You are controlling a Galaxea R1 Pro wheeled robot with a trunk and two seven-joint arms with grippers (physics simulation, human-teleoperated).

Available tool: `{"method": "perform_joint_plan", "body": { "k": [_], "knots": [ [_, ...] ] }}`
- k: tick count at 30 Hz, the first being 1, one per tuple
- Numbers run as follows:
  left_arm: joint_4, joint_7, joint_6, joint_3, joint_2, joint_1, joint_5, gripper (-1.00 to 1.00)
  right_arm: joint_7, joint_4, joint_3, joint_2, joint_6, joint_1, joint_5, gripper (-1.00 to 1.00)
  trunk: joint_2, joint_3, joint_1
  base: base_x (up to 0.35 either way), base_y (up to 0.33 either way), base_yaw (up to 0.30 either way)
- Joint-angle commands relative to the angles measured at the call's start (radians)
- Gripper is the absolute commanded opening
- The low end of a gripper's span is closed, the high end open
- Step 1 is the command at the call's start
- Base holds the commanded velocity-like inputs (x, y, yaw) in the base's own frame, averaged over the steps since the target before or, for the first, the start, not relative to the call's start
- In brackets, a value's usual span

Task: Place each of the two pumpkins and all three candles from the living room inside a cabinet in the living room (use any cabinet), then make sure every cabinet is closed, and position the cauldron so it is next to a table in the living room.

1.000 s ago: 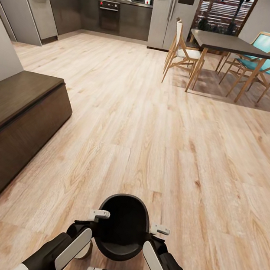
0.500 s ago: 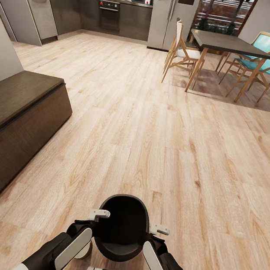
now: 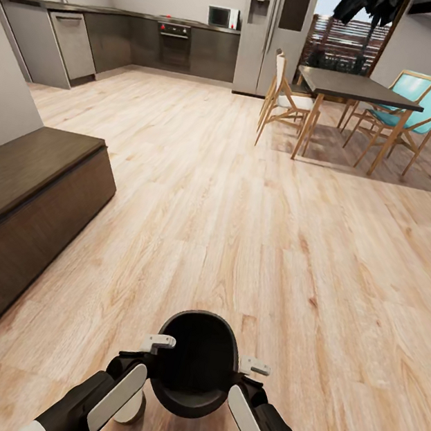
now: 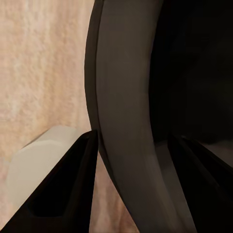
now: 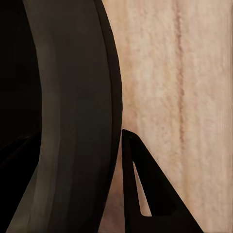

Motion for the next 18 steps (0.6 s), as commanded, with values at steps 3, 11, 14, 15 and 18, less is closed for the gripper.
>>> {"method": "perform_joint_plan", "body": {
  "k": [3,11,14,15,18],
  "knots": [
    [-0.001,0.01,0.0,-0.002,0.0,-0.001,0.01,-1.0,-0.008,-0.001,0.002,-0.001,0.004,-0.001,-0.003,-1.0,0.0,0.011,-0.002,0.0,0.0,0.0],
    [-0.015,0.01,0.0,-0.002,0.001,-0.001,0.01,-1.0,-0.008,-0.003,-0.003,-0.001,0.011,-0.002,-0.006,-1.0,0.002,0.042,-0.005,0.0,0.0,0.0],
    [-0.021,0.009,0.0,-0.001,0.002,-0.001,0.011,-1.0,-0.007,-0.003,-0.004,-0.001,0.011,-0.001,-0.007,-1.0,0.003,0.054,-0.007,0.0,0.0,0.0],
    [-0.022,0.01,0.0,-0.001,0.002,-0.001,0.011,-1.0,-0.007,-0.003,-0.004,-0.001,0.011,-0.001,-0.007,-1.0,0.003,0.057,-0.007,-0.021,0.0,0.0],
    [-0.023,0.01,0.0,0.0,0.002,-0.001,0.011,-1.0,-0.007,-0.003,-0.005,-0.001,0.012,-0.001,-0.009,-1.0,0.004,0.069,-0.008,-0.152,0.0,0.0]
  ]
}}
